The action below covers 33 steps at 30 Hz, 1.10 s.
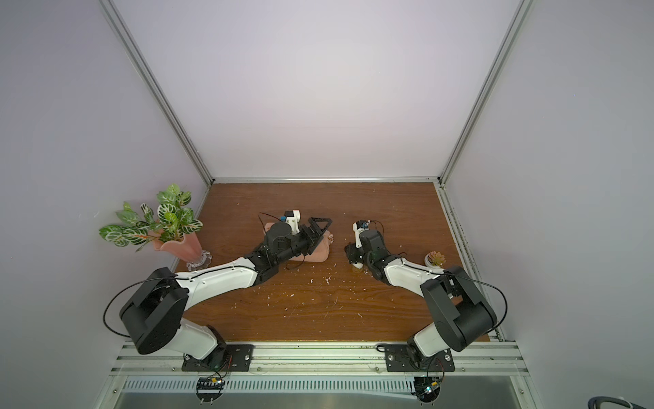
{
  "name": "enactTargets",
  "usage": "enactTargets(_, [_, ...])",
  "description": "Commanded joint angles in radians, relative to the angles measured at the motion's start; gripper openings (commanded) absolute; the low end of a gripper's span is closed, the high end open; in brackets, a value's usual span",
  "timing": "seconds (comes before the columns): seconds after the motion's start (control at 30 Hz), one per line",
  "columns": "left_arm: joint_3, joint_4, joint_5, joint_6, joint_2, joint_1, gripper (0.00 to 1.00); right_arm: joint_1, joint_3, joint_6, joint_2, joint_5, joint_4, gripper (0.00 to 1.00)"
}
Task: Remove the decoration from the bag
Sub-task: Place the decoration item at the center of the board, then reset both arms
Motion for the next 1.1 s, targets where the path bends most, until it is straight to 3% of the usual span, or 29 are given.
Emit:
enactTargets(0.0, [0.037,-0.053,-0.015,0.046,-0.037,0.010,1.00,-0.015,0.060,-0.021,0.006,-0.012,-0.028,0.41])
enactTargets(0.1, [0.049,-0.072,-0.019,0.055,-0.052,0.009,1.00,-0.027,0.092,-0.033,-0.003,-0.022,-0.068,0.54])
enactTargets(0.2, [0.058,-0.092,-0.026,0.067,-0.064,0.010,1.00,-0.042,0.115,-0.048,-0.021,-0.027,-0.110,0.60])
enactTargets(0.53, [0.081,-0.129,-0.038,0.118,-0.096,0.010,1.00,-0.088,0.078,-0.060,-0.132,-0.043,-0.154,0.64])
enactTargets(0.7, [0.127,-0.218,-0.089,0.240,-0.158,0.010,1.00,-0.089,0.037,-0.078,-0.218,-0.012,-0.168,0.69])
enactTargets(0.77, [0.145,-0.279,-0.139,0.316,-0.203,0.010,1.00,-0.090,0.018,-0.089,-0.271,0.022,-0.169,0.76])
enactTargets(0.83, [0.166,-0.350,-0.207,0.399,-0.254,0.012,1.00,-0.093,0.007,-0.103,-0.342,0.094,-0.174,0.96])
enactTargets(0.97, [0.160,-0.450,-0.432,0.569,-0.385,0.011,1.00,-0.128,-0.022,-0.119,-0.488,0.325,-0.160,0.99])
enactTargets(1.07, [0.084,-0.425,-0.642,0.717,-0.500,0.012,1.00,-0.201,-0.067,-0.160,-0.581,0.468,-0.071,0.99])
